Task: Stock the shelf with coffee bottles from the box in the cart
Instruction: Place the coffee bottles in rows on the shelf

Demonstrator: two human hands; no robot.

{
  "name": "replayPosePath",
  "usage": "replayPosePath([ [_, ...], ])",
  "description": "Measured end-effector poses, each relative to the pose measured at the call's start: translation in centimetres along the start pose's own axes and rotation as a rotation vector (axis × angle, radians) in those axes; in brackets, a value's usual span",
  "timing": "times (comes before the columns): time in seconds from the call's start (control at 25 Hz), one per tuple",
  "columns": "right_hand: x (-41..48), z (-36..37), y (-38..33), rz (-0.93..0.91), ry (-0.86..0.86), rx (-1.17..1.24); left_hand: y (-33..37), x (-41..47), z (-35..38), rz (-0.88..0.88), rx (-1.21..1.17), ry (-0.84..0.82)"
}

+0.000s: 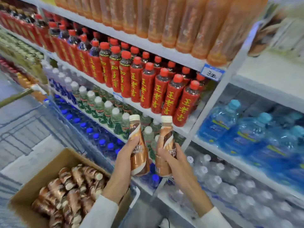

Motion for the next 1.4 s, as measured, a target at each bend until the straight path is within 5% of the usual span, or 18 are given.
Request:
replayPosePath([
  [0.44,-0.2,-25.6,-6.2,-0.138,0.409,0.168,-2.5,-8.6,28.0,0.046,0.198,-0.523],
  [0.8,8.0,-43.5,-19.5,-0.396,0.549,0.168,7.0,-13.9,50.7,0.558,0.209,-0.740],
  [1.4,13.4,-47.4,-18.0,-0.383,0.506,-0.023,5.9,-10.3,55.5,0.780,0.474,-0.753],
])
Point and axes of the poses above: each hand's wrist, its own x-axis towards the middle knuckle, its own z-axis out of the palm, y = z × x, the point moved 10 cm from there along x, towards the middle knuckle, and after that the axes turned 14 degrees about y, right-handed, at the moved point
